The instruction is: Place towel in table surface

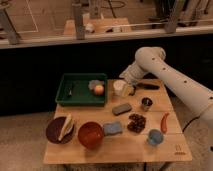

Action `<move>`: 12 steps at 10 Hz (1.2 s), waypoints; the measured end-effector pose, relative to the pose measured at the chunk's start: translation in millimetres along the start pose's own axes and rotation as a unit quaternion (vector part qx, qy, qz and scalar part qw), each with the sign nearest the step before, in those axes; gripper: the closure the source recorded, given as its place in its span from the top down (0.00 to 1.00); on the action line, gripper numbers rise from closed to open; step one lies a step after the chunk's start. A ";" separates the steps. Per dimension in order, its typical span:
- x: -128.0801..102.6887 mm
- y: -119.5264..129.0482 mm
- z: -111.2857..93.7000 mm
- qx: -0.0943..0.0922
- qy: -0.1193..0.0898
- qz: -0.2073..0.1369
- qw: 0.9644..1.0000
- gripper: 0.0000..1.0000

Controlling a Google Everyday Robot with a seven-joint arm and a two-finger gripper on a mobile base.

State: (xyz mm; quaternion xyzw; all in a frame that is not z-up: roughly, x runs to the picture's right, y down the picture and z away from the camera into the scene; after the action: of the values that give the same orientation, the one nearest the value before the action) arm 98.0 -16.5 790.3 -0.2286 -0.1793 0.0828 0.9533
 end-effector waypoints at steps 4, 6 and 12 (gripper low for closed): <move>-30.1 -19.4 19.3 0.006 -0.023 0.030 0.999 0.80; -52.4 -29.3 30.8 0.010 -0.033 0.043 0.998 0.80; -93.6 -52.4 72.7 0.015 -0.049 0.114 0.992 0.80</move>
State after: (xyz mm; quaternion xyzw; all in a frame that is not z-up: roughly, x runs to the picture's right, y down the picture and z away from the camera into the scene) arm -11.9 -55.6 846.6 -0.2286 -0.1969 0.2044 0.9312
